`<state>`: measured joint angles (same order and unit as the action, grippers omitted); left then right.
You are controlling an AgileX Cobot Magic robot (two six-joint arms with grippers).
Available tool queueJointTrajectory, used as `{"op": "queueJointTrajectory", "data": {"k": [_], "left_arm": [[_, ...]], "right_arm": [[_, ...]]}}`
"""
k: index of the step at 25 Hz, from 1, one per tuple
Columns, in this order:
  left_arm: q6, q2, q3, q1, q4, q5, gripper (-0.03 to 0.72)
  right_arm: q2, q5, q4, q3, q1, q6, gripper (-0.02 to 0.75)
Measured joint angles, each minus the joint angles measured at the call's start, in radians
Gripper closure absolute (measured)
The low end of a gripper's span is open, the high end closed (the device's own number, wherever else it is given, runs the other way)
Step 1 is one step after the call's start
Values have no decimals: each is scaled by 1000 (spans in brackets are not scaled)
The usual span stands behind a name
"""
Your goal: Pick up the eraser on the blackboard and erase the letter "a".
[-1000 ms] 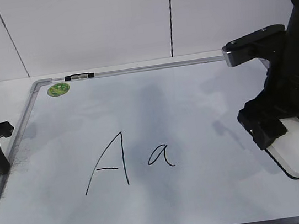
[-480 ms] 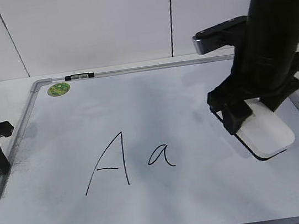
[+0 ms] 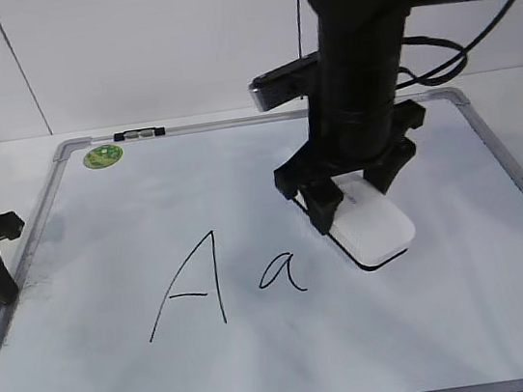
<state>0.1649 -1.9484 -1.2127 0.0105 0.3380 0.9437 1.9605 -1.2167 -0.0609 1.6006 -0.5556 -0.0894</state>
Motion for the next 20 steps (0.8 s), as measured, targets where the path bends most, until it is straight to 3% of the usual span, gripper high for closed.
{"op": "queueJointTrajectory", "data": {"k": [20], "left_arm": [[3, 0, 0, 0, 3, -16, 669]], "right_arm": [[190, -5, -10, 95, -17, 4, 209]]}}
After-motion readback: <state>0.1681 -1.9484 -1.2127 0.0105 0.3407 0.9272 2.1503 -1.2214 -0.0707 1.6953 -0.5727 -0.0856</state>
